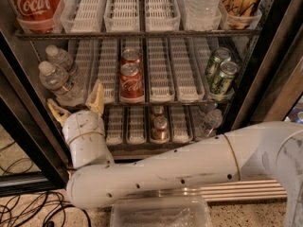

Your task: Pick water bottle from middle shelf of fridge

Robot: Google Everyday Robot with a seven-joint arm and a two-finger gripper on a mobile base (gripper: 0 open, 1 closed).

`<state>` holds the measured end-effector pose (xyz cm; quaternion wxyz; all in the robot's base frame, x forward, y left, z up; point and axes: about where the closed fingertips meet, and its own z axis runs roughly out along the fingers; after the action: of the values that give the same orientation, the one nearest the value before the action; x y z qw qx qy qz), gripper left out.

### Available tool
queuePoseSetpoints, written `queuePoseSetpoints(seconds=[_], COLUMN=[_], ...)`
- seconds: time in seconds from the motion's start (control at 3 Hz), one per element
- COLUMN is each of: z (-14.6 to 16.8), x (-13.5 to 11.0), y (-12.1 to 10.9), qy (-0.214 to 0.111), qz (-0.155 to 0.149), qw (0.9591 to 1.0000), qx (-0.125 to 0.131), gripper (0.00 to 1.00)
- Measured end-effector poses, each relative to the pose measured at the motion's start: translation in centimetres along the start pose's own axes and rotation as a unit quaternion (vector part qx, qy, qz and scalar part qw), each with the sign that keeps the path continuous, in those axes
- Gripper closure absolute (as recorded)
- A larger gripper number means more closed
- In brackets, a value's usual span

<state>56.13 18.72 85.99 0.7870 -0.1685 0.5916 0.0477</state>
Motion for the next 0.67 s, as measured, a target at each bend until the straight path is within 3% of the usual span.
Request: queuePoseSetpoints(seconds=[0.67], z=[0.27], x=[0.33], y=[1.03], qy=[0.003], qz=[0.014], qw=[0.9999], qx=[0.0], gripper=[0.31])
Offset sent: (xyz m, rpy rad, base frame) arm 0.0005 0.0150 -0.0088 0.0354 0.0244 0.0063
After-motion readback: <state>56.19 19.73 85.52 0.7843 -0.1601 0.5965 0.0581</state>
